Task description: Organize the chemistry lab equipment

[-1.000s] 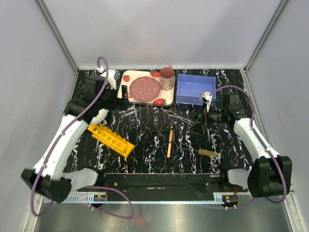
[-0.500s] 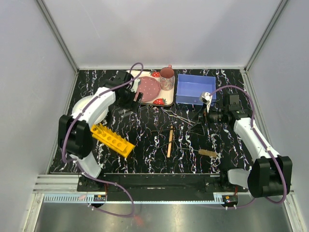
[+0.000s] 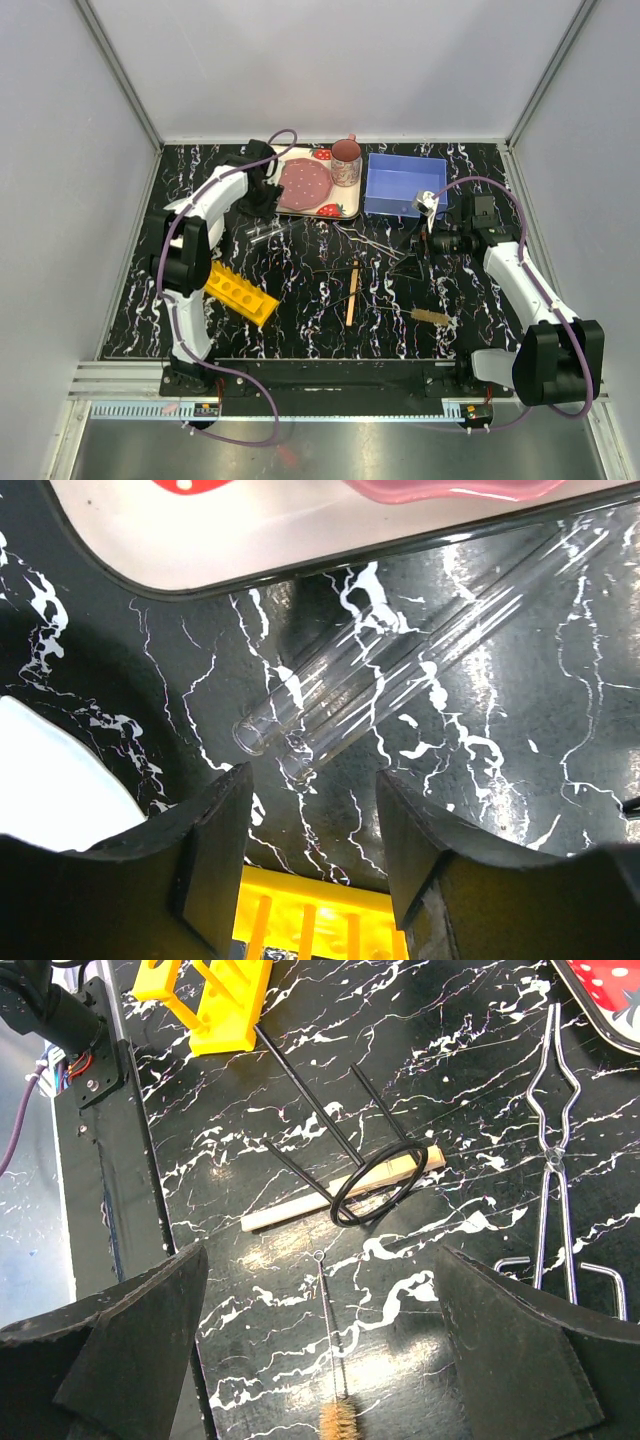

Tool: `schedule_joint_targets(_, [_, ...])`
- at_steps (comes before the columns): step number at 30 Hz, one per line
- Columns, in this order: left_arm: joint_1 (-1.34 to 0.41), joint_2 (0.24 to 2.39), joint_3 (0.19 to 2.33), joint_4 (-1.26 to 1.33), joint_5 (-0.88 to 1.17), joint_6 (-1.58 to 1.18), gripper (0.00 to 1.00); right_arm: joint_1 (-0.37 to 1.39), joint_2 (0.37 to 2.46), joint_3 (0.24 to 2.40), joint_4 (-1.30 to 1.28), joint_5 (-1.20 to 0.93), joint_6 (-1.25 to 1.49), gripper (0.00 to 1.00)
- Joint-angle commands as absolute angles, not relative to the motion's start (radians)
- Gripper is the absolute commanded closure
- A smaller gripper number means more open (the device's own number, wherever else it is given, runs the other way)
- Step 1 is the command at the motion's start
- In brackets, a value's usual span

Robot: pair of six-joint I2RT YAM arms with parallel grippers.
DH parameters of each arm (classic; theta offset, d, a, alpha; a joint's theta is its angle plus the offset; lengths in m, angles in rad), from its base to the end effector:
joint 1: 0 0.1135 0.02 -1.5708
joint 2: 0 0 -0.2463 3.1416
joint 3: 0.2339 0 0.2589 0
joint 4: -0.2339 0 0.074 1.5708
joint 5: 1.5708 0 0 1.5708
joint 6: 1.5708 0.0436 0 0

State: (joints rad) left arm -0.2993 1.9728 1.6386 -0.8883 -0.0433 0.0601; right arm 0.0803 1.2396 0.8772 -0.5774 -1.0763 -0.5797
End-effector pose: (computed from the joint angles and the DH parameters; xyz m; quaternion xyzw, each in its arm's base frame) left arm 0.3962 -0.1203 0.2037 0.1723 0.9695 0.0005 0.1745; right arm 0.2486 0.0585 0.2368 -0.4150 0.7207 0.4063 0.3786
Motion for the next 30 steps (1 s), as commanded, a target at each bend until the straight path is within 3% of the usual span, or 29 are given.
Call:
schedule_joint_targets(1, [-0.279, 1.988, 1.686, -0.881, -0.061, 0.069, 0.46, 0.077, 1.241, 0.920, -0.589, -1.072, -0.603, 0.00])
schedule_joint_targets(9, [-0.273, 1.846, 1.545, -0.799, 0.113, 0.136, 0.47, 0.077, 1.247, 0.923, -0.594, -1.078, -0.607, 0.00])
schedule_joint_targets(19, [-0.255, 1.606, 1.295, -0.690, 0.161, 0.143, 0.45, 0.075, 1.246, 0.930, -0.607, -1.089, -0.611, 0.00])
schedule_joint_targets(30, [-0.242, 1.759, 1.413, -0.667, 0.181, 0.160, 0.43, 0.075, 1.233, 0.927, -0.609, -1.078, -0.614, 0.00])
